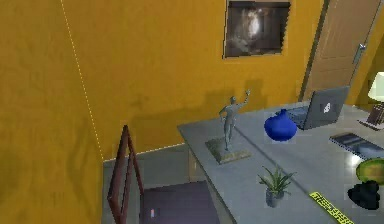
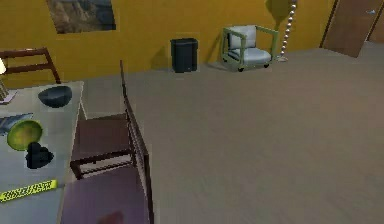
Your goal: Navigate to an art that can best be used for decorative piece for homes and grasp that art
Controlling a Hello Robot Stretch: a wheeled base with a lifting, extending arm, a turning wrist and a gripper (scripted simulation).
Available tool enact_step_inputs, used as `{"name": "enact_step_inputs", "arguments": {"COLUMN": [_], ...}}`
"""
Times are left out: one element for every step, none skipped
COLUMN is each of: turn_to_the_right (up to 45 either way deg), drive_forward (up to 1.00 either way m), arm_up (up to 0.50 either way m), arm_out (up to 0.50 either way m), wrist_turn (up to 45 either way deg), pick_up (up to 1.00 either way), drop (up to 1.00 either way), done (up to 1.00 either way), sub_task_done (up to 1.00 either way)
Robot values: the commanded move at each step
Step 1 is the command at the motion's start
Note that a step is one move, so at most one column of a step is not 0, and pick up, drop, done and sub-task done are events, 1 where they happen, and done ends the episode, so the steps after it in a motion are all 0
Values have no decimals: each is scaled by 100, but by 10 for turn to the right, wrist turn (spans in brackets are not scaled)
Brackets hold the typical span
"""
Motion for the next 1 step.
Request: {"name": "enact_step_inputs", "arguments": {"turn_to_the_right": [-450], "drive_forward": [0], "arm_up": [0], "arm_out": [0], "wrist_turn": [0], "pick_up": [0], "drop": [0], "done": [0], "sub_task_done": [0]}}
